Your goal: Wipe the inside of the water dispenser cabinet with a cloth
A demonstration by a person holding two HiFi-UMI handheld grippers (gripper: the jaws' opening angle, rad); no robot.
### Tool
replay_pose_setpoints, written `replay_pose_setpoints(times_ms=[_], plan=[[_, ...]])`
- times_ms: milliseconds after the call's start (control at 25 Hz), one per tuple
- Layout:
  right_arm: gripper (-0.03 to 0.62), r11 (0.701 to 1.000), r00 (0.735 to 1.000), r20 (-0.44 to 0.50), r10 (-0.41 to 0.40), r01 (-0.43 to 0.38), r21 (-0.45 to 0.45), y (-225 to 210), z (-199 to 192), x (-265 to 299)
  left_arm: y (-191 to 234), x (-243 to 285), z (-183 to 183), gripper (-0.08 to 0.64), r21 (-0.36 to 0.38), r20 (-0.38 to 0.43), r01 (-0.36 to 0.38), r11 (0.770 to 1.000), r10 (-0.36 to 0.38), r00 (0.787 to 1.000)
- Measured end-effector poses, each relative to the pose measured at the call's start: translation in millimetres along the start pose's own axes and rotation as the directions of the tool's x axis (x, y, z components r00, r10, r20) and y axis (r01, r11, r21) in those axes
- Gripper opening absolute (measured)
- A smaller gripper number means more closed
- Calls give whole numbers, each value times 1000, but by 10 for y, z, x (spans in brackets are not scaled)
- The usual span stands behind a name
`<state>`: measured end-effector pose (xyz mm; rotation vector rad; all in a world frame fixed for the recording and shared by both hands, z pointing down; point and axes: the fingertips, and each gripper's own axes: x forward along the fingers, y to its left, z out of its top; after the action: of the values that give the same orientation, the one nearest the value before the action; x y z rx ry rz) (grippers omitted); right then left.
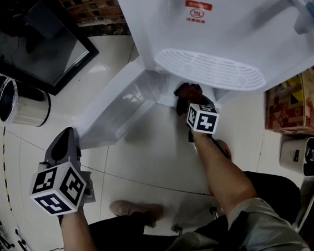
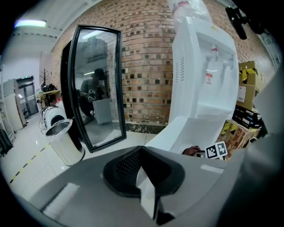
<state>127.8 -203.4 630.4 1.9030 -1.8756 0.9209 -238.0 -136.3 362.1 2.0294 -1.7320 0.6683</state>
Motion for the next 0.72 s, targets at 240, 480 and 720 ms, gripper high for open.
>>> replay_pose_setpoints(times_ms=[240, 480, 720], plan=[[107, 953, 980, -6, 200, -196, -233, 951, -33, 28, 47, -82, 196, 0, 101, 123, -63, 993, 51, 991], [107, 957, 977, -141, 159, -188, -223, 1051, -376, 320, 213, 61, 83, 8, 42, 64, -34, 999, 31, 997], [108, 969, 966, -239, 98, -148, -197, 973, -625, 574, 197, 64, 84, 0, 33, 66, -10, 999, 8, 998]])
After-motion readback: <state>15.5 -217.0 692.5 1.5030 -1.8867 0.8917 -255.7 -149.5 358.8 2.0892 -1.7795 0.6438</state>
